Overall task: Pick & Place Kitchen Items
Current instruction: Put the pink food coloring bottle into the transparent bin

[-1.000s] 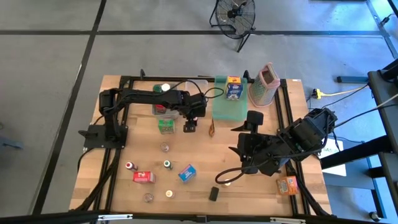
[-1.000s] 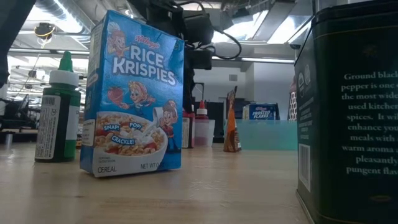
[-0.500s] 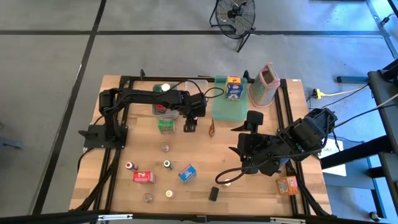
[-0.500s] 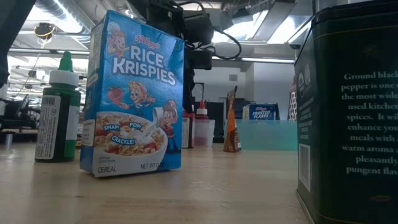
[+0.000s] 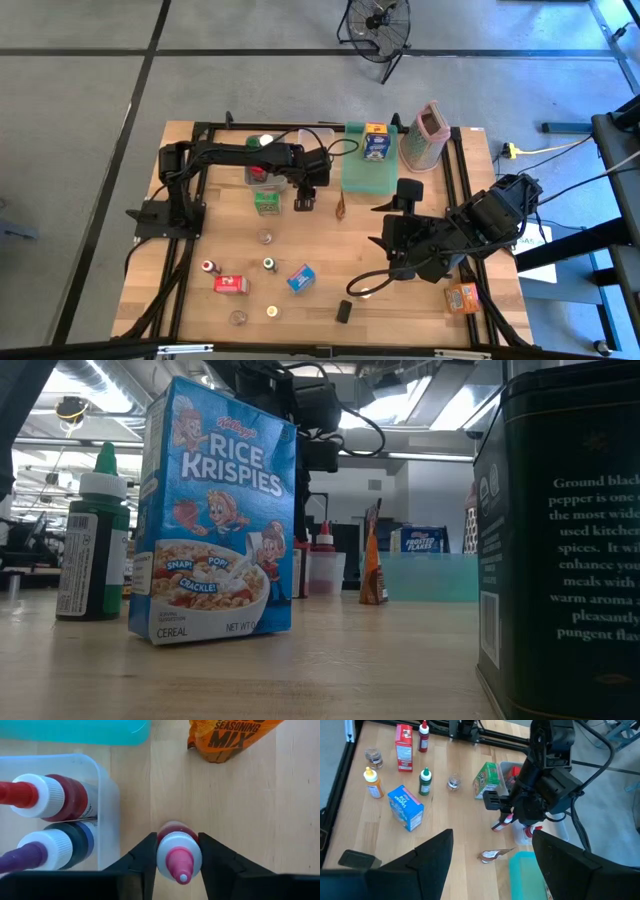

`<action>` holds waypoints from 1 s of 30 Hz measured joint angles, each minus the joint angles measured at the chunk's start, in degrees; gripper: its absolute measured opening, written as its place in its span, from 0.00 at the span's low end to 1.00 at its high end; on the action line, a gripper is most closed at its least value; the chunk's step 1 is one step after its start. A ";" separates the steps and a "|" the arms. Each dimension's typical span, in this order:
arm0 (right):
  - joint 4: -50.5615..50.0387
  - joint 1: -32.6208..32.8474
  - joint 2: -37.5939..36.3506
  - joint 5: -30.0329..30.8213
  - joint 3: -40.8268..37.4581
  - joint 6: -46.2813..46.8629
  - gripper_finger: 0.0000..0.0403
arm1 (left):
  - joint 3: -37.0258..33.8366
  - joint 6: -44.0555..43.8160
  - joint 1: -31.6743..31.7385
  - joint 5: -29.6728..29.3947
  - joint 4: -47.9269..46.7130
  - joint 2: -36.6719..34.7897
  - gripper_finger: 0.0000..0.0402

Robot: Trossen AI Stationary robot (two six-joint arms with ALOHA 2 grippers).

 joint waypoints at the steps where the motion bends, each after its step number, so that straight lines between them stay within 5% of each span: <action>1: 0.00 0.11 0.00 -0.25 0.00 0.01 0.68 | 0.00 -0.15 0.00 -0.04 -0.04 0.00 0.28; 9: 0.00 0.32 0.00 -0.30 0.00 -0.01 0.68 | 1.30 -2.57 -0.50 -0.04 -6.07 -2.23 0.28; 20: 0.00 0.04 -1.47 2.51 -0.04 -1.87 0.68 | 14.63 -1.80 -1.17 -2.01 -16.69 -7.58 0.28; 30: 0.00 -0.53 -1.55 3.88 -0.04 -3.82 0.68 | 25.63 5.77 8.42 -5.98 -21.80 -7.63 0.28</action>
